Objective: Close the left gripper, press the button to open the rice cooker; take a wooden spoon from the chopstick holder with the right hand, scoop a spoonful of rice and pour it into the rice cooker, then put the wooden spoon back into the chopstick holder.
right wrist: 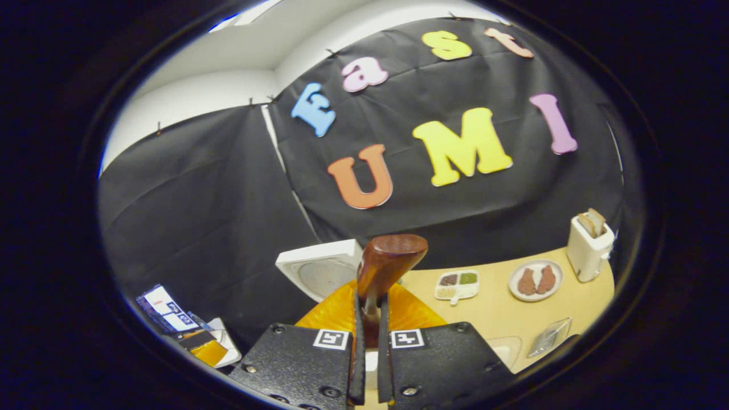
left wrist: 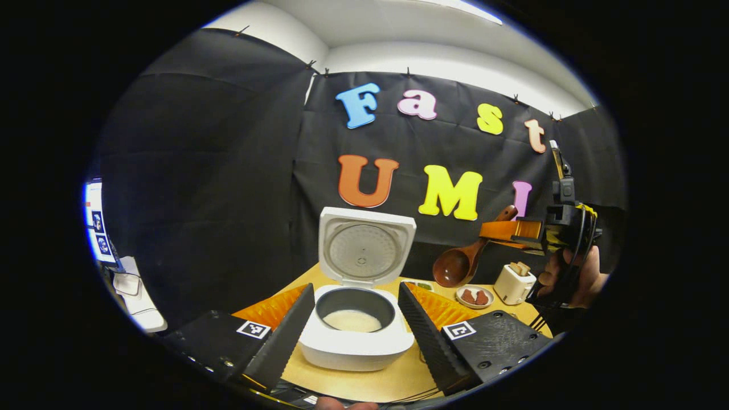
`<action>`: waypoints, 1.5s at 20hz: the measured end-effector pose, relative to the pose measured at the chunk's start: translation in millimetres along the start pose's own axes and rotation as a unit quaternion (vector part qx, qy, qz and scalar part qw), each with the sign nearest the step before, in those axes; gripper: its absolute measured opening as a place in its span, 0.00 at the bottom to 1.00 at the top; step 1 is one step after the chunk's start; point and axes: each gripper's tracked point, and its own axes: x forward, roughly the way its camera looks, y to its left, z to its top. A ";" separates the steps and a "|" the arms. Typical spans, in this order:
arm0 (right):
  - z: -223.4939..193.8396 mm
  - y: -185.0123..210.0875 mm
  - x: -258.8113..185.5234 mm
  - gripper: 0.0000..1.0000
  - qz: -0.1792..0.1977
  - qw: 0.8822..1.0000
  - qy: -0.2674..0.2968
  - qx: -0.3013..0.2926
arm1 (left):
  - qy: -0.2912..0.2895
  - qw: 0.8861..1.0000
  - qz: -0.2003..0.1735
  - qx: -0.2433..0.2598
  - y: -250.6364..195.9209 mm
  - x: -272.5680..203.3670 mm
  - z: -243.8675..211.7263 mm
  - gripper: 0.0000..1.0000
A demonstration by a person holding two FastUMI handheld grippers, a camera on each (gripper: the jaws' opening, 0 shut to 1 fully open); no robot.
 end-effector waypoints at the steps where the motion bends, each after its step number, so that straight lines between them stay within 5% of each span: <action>1: 6.5 -25.1 -12.9 0.13 -0.021 1.000 -0.006 0.005 | 0.000 1.000 -0.010 0.005 -11.7 2.9 0.1 0.95; 7: 17.5 -174.7 -84.3 0.14 -0.152 0.988 -0.023 0.018 | 0.000 0.999 -0.052 0.008 -72.4 32.5 -0.9 0.95; 12: -11.7 -268.9 -114.8 0.13 -0.242 0.970 0.007 0.018 | 0.012 0.998 -0.062 0.005 -101.5 48.3 -4.1 0.94; 21: -115.9 -332.3 -71.4 0.14 -0.268 0.956 0.079 0.090 | 0.025 0.999 -0.031 0.034 -109.2 47.3 8.1 0.94; 30: -162.5 -356.0 -43.5 0.15 -0.271 0.953 0.084 0.104 | 0.046 0.997 -0.028 0.048 -114.1 45.8 9.5 0.95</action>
